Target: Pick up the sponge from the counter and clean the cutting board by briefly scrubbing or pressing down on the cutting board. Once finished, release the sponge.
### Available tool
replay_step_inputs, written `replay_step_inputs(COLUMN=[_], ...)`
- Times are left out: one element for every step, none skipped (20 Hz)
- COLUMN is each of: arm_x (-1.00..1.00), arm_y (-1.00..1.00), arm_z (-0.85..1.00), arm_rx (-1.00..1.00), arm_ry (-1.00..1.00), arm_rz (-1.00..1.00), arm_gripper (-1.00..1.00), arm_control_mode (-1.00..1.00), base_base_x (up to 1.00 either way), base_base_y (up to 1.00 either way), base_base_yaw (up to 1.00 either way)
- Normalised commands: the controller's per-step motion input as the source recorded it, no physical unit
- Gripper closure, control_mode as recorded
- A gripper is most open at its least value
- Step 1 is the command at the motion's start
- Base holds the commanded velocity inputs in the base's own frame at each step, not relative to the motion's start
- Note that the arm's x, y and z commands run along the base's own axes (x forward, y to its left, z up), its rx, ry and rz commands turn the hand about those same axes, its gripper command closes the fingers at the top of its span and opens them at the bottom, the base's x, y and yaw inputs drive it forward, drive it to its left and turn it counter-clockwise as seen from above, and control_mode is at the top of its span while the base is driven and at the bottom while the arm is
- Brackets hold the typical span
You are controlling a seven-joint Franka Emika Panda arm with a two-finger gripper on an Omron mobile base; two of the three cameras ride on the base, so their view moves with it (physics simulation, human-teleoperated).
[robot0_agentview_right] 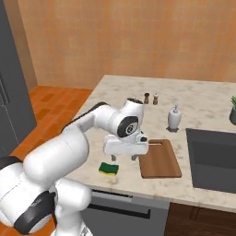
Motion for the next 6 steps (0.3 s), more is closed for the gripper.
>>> replay_step_inputs(arm_x=[0.0, -0.09, -0.05, -0.02, -0.04, -0.06], arm_y=[0.69, 0.78, 0.7, 0.74, 0.73, 0.76], arm_z=[1.0, 1.0, 1.0, 1.0, 1.0, 1.0], arm_rx=[0.21, 0.21, 0.21, 0.19, 0.16, 0.16], arm_ry=[-0.23, -0.28, -0.33, -0.33, -0.35, -0.34], arm_rz=[0.12, 0.14, 0.12, 0.06, 0.01, 0.0], arm_gripper=[-1.0, -1.0, -1.0, -1.0, -1.0, -1.0], arm_control_mode=[-1.0, -1.0, -1.0, -1.0, -1.0, -1.0], base_base_x=[0.0, 0.0, 0.0, 0.0, 0.0, 0.0], base_base_y=[0.0, 0.0, 0.0, 0.0, 0.0, 0.0], base_base_yaw=[0.0, 0.0, 0.0, 0.0, 0.0, 0.0])
